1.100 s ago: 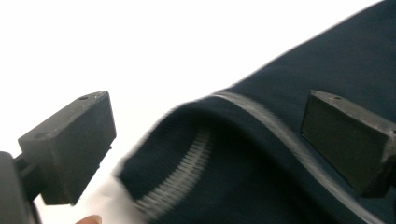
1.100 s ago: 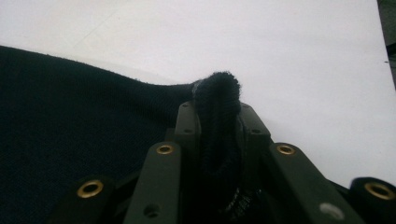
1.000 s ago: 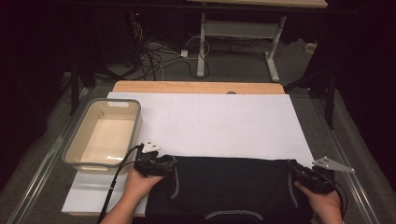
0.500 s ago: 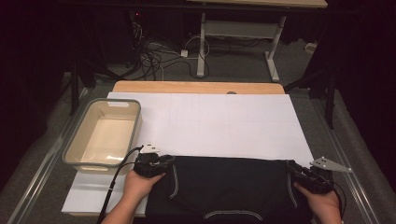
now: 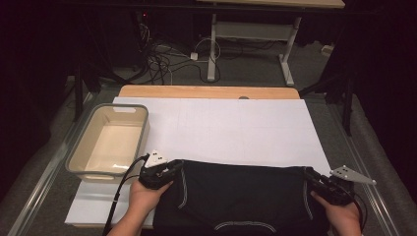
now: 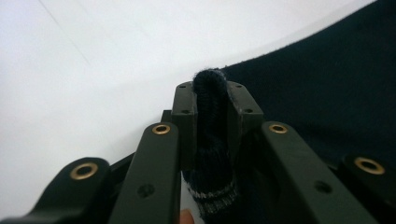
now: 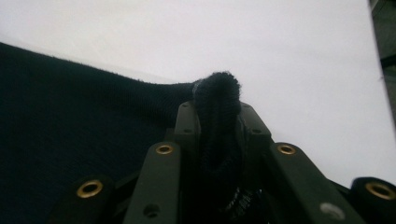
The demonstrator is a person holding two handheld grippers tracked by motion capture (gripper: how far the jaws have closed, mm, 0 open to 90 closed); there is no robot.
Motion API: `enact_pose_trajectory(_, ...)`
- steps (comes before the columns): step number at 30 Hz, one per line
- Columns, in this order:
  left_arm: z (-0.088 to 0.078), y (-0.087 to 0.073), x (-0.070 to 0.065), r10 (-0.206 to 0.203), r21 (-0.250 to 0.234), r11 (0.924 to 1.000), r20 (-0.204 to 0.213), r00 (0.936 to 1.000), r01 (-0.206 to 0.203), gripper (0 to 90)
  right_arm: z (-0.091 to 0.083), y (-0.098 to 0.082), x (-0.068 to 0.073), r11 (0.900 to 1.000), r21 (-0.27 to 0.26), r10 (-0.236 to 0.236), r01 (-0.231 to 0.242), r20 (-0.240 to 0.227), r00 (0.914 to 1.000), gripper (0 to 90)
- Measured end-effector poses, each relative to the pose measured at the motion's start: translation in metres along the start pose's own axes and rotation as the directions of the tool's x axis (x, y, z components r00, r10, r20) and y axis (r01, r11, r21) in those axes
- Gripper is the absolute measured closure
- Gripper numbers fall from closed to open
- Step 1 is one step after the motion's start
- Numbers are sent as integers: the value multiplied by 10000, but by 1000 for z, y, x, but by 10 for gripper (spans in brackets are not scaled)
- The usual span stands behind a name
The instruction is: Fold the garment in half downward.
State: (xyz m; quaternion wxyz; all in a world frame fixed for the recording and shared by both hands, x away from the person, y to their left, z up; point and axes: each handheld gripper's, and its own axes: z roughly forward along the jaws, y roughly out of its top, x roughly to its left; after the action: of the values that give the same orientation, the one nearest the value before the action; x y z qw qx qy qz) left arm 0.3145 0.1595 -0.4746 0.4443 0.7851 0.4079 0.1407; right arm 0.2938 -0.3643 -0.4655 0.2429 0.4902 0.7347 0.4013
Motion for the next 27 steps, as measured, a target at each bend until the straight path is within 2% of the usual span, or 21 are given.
enact_pose_trajectory(7,-24,40,3,301,-389,9987,-401,9987,-316,746,-23,43,9,9955,-861,-361,390,357,9987,758)
enact_pose_trajectory(12,-23,67,17,257,-380,9989,-789,9966,-287,744,-23,74,6,9888,-1414,-408,476,506,9979,756)
enact_pose_trajectory(14,-16,76,24,369,-249,9989,-1019,9941,-396,744,-17,84,5,9869,-1492,-529,614,604,9968,756)
enact_pose_trajectory(16,-5,82,31,315,-48,9995,-1184,9925,-323,743,-6,92,2,9869,-1444,-625,718,685,9957,755)
enact_pose_trajectory(21,21,93,42,149,338,9994,-1463,9891,-100,743,33,98,-11,9936,-818,-716,783,821,9940,755)
enact_pose_trajectory(22,25,97,44,222,405,9990,-1508,9883,-163,743,40,100,-13,9944,-693,-732,794,872,9935,756)
enact_pose_trajectory(25,25,111,51,281,358,9991,-1627,9863,-225,744,54,110,-18,9953,-594,-710,763,858,9938,756)
enact_pose_trajectory(27,20,123,56,383,224,9991,-1910,9808,-346,743,53,124,-17,9915,-961,-789,874,891,9929,756)
